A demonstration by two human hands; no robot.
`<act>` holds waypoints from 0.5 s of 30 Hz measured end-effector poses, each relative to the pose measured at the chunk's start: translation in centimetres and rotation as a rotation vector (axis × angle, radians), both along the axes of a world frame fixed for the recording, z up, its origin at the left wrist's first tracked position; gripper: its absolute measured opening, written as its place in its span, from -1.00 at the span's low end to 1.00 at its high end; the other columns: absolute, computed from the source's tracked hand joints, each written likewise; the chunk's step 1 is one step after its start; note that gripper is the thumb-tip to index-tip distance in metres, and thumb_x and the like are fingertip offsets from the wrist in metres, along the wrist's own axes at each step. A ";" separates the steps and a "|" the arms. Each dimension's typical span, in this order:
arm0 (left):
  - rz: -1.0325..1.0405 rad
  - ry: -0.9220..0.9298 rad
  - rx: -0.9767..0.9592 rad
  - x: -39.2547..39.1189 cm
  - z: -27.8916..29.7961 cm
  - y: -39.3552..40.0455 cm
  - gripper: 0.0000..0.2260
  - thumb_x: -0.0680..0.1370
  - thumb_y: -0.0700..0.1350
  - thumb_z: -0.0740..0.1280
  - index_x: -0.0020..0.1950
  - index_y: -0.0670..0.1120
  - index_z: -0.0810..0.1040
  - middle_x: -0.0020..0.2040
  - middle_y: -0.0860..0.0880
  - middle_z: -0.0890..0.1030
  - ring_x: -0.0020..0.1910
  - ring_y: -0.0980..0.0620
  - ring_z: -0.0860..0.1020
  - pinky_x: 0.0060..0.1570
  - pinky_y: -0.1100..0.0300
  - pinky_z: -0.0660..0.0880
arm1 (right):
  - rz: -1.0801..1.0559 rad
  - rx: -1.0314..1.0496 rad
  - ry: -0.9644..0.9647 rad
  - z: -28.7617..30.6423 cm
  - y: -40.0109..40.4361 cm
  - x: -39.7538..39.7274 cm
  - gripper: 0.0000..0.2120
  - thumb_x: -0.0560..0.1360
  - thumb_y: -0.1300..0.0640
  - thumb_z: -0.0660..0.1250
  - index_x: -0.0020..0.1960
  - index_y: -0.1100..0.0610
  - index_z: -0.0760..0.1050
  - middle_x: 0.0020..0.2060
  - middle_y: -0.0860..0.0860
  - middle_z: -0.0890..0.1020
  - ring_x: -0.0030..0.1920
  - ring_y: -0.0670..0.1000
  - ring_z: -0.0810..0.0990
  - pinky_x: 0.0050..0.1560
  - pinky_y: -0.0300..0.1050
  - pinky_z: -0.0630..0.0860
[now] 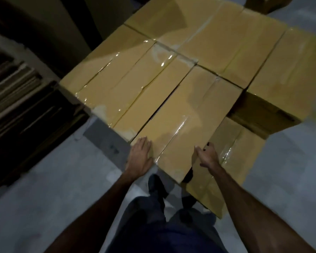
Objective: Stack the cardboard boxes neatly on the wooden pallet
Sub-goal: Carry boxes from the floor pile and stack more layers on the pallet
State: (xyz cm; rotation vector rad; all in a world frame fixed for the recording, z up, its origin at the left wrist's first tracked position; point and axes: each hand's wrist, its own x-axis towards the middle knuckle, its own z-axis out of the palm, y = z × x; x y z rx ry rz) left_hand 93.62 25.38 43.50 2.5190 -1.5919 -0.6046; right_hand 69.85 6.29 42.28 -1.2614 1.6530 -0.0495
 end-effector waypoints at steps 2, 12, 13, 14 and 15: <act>0.152 0.023 -0.029 -1.1 0.6 1.3 -0.33 0.55 -0.01 0.44 0.60 -0.18 0.31 0.61 -0.27 0.29 0.59 -0.29 0.27 0.46 -0.30 0.37 | 0.049 0.005 0.019 0.7 0.5 -0.2 -0.39 0.54 -0.09 0.46 0.48 0.06 0.32 0.24 0.13 0.61 0.17 0.27 0.62 0.06 0.34 0.67; 1.082 0.698 -0.347 -3.8 2.9 0.1 -0.04 0.50 -0.20 0.58 0.72 -0.11 0.03 0.65 -0.16 0.28 0.58 -0.17 0.32 0.51 0.04 0.28 | 0.111 0.131 -0.031 -0.1 2.9 -1.1 -0.33 0.61 -0.06 0.43 0.60 -0.02 0.19 0.34 0.20 0.54 0.00 0.26 0.68 -0.25 0.22 0.72; 1.123 0.731 -0.367 -3.9 3.2 -0.2 -0.06 0.49 -0.26 0.57 0.72 -0.12 0.06 0.63 -0.15 0.31 0.56 -0.15 0.35 0.45 0.12 0.29 | 0.104 0.142 -0.035 -0.2 3.0 -1.1 -0.33 0.60 -0.06 0.43 0.60 -0.02 0.19 0.35 0.21 0.53 0.00 0.27 0.68 -0.25 0.22 0.72; 1.154 0.754 -0.391 -4.0 3.5 -0.4 -0.09 0.48 -0.31 0.57 0.71 -0.13 0.12 0.61 -0.15 0.34 0.52 -0.12 0.39 0.39 0.18 0.29 | 0.100 0.150 -0.038 -0.3 3.1 -1.0 -0.34 0.60 -0.06 0.43 0.59 -0.03 0.20 0.34 0.21 0.54 0.00 0.28 0.69 -0.25 0.24 0.72; 1.183 0.769 -0.416 -4.0 3.5 -0.6 -0.13 0.47 -0.34 0.56 0.68 -0.14 0.19 0.58 -0.14 0.38 0.44 -0.07 0.44 0.34 0.21 0.31 | 0.096 0.156 -0.042 -0.4 3.2 -1.0 -0.34 0.60 -0.05 0.43 0.59 -0.02 0.21 0.34 0.21 0.54 0.00 0.27 0.69 -0.25 0.25 0.72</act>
